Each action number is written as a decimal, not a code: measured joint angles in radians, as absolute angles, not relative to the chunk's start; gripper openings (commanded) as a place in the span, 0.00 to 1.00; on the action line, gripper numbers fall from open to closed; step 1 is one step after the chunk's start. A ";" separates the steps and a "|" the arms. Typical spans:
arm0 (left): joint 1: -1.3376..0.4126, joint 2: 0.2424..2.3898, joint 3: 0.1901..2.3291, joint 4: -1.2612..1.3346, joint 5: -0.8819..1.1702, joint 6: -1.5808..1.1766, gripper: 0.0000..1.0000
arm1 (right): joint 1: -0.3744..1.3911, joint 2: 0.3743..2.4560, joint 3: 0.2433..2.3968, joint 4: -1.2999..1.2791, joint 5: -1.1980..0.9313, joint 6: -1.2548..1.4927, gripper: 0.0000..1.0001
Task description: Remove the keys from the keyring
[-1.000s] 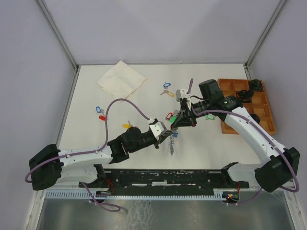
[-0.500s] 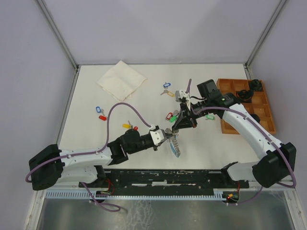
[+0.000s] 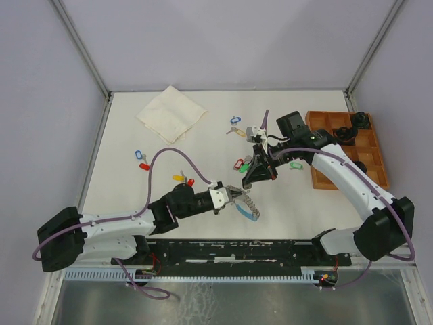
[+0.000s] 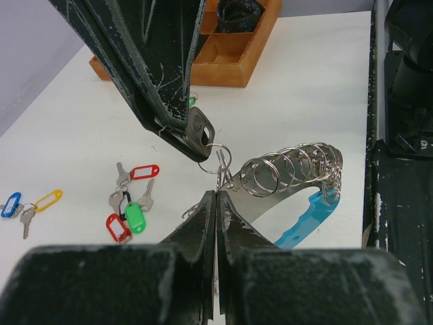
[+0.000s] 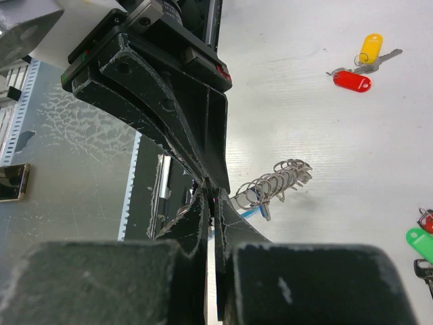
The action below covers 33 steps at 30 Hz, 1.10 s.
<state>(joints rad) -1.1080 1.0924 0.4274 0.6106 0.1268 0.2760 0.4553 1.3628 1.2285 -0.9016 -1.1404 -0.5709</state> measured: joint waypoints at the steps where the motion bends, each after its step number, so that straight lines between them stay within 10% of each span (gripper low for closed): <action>1: -1.108 1.090 0.427 0.607 0.133 0.282 0.03 | 0.455 1.363 1.229 -0.899 -1.142 -0.564 0.02; 33: -1.101 1.004 0.427 0.556 0.196 0.331 0.03 | 0.414 1.477 1.229 -0.829 -1.283 -0.399 0.04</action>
